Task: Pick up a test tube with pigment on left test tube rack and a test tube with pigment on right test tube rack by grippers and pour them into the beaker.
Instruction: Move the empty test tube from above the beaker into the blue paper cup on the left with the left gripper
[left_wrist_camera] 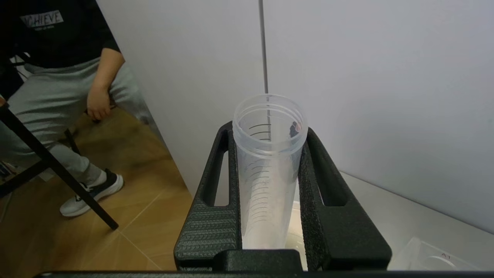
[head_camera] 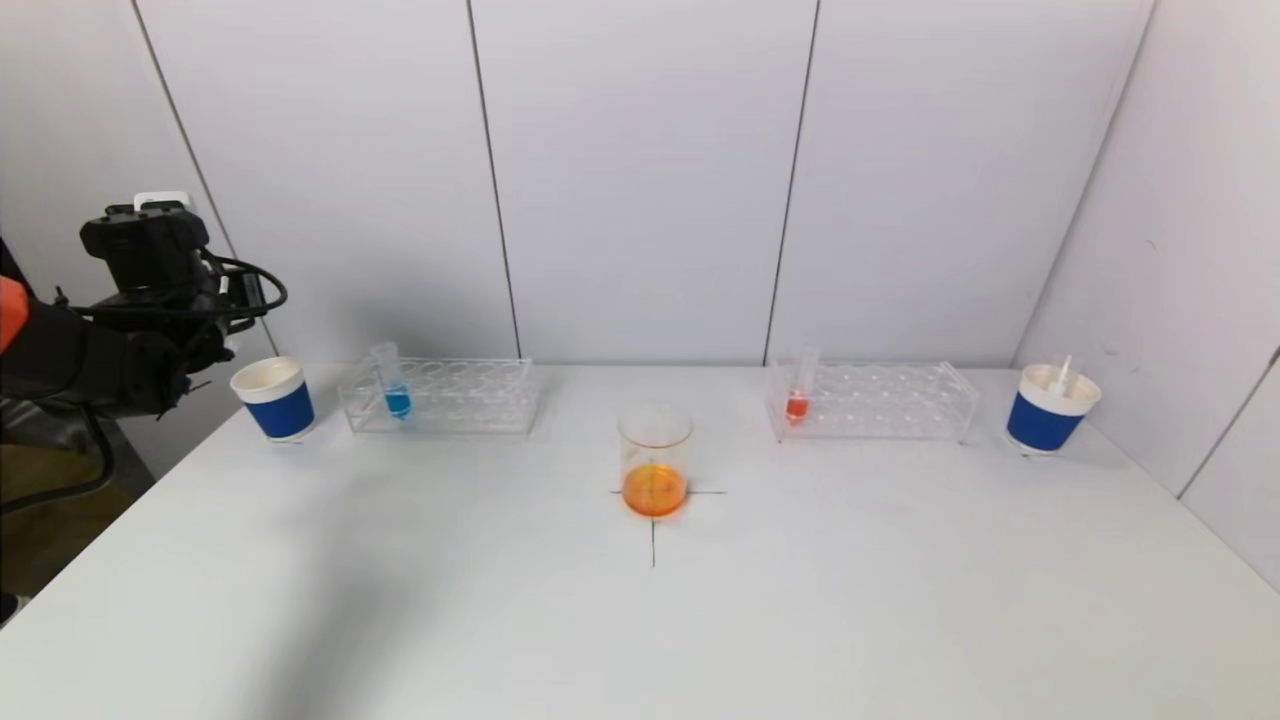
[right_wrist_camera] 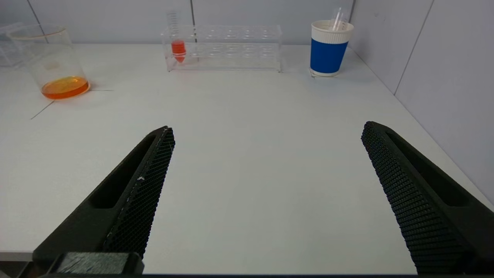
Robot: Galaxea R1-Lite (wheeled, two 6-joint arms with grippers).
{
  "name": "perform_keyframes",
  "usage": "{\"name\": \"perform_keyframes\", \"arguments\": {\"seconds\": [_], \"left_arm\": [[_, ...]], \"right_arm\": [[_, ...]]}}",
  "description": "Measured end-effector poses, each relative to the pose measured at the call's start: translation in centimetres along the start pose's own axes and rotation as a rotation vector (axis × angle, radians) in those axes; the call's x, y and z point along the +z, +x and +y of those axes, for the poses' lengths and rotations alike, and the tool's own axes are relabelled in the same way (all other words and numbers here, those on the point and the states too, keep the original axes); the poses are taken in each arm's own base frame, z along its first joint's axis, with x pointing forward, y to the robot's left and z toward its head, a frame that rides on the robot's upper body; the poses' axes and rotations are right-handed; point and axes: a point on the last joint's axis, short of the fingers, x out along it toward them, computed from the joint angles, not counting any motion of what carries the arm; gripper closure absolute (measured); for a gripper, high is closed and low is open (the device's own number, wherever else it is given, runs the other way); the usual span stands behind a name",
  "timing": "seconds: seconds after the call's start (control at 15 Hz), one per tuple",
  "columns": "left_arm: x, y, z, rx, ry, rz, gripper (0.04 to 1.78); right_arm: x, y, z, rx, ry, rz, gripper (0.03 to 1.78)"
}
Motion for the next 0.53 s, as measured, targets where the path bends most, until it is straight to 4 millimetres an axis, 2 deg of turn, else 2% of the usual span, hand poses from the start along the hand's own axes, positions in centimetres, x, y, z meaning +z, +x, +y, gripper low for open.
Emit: {"name": "perform_keyframes", "arguments": {"seconds": [0.53], "left_arm": [[-3.5,2.4,-1.2,-0.049,-0.002,0.043,1.38]], "right_arm": [[0.0,0.0,0.0,0.000,0.000,0.000,0.05]]}}
